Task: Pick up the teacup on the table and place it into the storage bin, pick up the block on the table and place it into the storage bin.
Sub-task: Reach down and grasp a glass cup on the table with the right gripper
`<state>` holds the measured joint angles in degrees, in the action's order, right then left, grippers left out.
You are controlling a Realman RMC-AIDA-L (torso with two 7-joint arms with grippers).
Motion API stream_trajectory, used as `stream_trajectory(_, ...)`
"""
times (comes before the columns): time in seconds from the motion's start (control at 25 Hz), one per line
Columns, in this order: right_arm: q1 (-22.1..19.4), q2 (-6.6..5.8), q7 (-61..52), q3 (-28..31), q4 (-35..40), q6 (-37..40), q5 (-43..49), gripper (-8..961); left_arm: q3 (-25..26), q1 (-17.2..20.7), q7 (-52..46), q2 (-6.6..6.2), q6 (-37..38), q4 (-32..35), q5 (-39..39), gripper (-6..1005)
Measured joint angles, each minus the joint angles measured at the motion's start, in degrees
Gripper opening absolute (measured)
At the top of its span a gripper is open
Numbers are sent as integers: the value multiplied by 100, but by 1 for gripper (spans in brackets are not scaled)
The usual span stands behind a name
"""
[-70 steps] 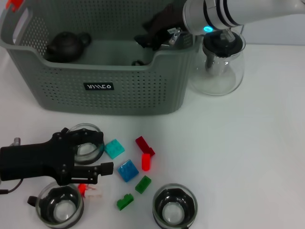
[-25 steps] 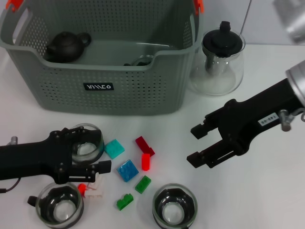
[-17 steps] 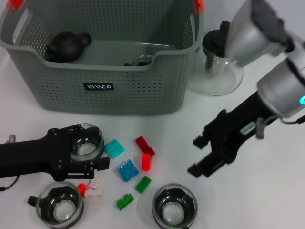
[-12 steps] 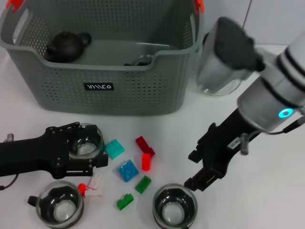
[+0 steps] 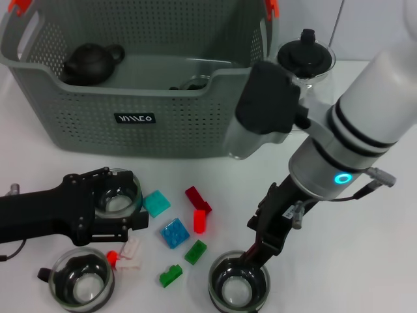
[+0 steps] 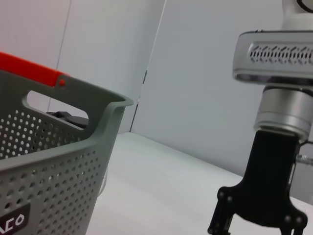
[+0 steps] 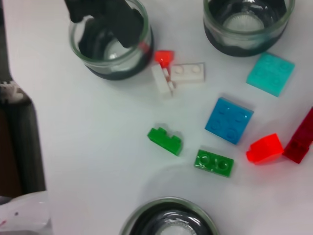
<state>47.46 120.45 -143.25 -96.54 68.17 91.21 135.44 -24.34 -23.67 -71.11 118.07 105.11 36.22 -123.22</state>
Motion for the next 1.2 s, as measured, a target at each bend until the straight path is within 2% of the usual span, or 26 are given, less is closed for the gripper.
stream_trajectory(0.64,147,41,23,-890,-508,-945,51,702,3,25,121,7,-68,-88,0,853)
stream_trajectory(1.04,203,49,9,-1078,-717,-1266,51,698,9,30,135,8,-140,-90,0,850)
stream_trajectory(1.2,203,49,29,-1121,-728,-1324,48,640,9,29,141,10,-142,-88,0,849)
